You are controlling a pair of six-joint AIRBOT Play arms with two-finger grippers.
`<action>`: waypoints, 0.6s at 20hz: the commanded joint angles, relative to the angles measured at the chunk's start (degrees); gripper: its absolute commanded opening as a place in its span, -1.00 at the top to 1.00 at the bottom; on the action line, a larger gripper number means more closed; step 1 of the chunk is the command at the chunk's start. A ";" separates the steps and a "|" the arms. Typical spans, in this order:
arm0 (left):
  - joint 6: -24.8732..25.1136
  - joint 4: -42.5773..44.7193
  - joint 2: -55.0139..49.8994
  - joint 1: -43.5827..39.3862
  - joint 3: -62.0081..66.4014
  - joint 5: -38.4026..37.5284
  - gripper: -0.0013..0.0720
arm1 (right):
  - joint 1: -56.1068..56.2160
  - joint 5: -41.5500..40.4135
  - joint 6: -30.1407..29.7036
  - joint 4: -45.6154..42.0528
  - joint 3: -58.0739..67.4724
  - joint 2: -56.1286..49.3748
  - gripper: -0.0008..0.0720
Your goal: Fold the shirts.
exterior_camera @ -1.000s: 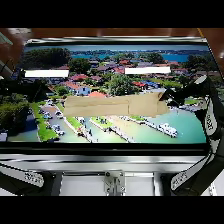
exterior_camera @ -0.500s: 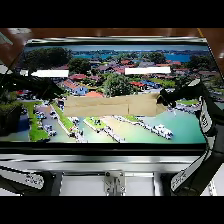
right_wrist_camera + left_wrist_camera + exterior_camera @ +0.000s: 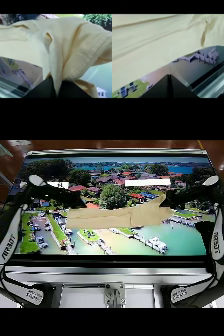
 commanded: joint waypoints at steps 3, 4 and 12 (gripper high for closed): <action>2.62 -11.91 -6.60 -13.68 0.09 13.00 0.84 | -0.02 5.53 3.91 -0.37 0.04 11.69 0.79; 3.91 -15.45 -7.76 -15.56 0.09 14.27 0.84 | -0.02 6.56 4.70 -0.37 0.09 13.03 0.79; 7.82 -28.96 -14.40 -25.92 0.20 19.26 0.84 | 0.02 9.92 8.96 -0.09 0.11 21.07 0.79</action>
